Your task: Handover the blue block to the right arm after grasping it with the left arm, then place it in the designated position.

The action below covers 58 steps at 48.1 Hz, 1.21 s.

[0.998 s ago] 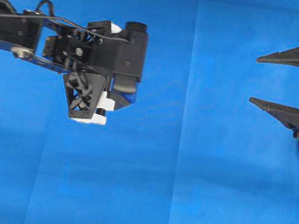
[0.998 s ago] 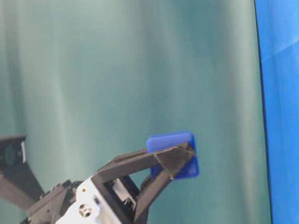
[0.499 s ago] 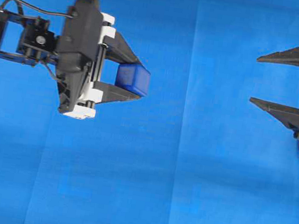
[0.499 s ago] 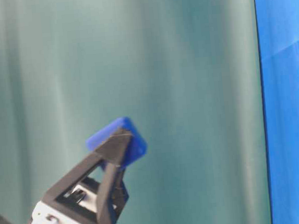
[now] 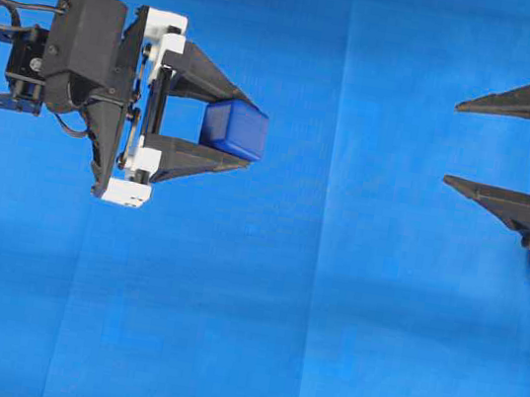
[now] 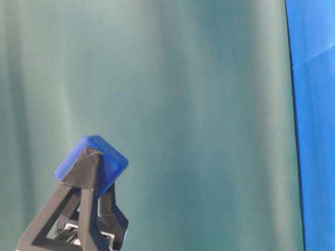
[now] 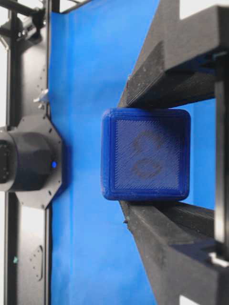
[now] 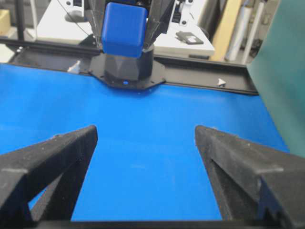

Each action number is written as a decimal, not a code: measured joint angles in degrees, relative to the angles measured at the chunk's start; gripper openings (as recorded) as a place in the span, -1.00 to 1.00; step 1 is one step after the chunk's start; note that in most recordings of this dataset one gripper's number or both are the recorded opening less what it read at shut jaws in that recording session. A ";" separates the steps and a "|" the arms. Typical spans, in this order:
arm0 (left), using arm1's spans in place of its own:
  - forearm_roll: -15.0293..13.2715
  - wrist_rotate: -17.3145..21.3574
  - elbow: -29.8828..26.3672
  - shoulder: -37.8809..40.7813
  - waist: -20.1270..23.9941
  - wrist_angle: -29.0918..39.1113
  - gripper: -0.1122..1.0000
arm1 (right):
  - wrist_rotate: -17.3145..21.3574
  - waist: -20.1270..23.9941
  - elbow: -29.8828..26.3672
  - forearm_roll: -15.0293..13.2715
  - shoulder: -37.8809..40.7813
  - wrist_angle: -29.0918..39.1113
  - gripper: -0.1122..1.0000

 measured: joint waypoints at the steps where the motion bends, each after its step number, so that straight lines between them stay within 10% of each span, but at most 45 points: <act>1: 0.00 -0.18 0.00 0.00 0.00 -0.09 0.07 | 0.09 0.09 0.00 0.00 0.00 -0.09 0.93; 18: -0.09 -0.62 0.00 0.00 0.35 -0.09 0.07 | -0.88 0.09 0.00 -0.88 0.09 -0.18 0.93; 37: -0.26 -0.62 0.00 0.00 0.62 -0.09 0.07 | -9.05 0.35 -1.05 -13.71 0.26 0.35 0.90; 58: -0.26 -0.62 0.00 0.00 0.79 -0.18 0.07 | -28.39 0.35 -1.49 -26.02 0.70 0.44 0.90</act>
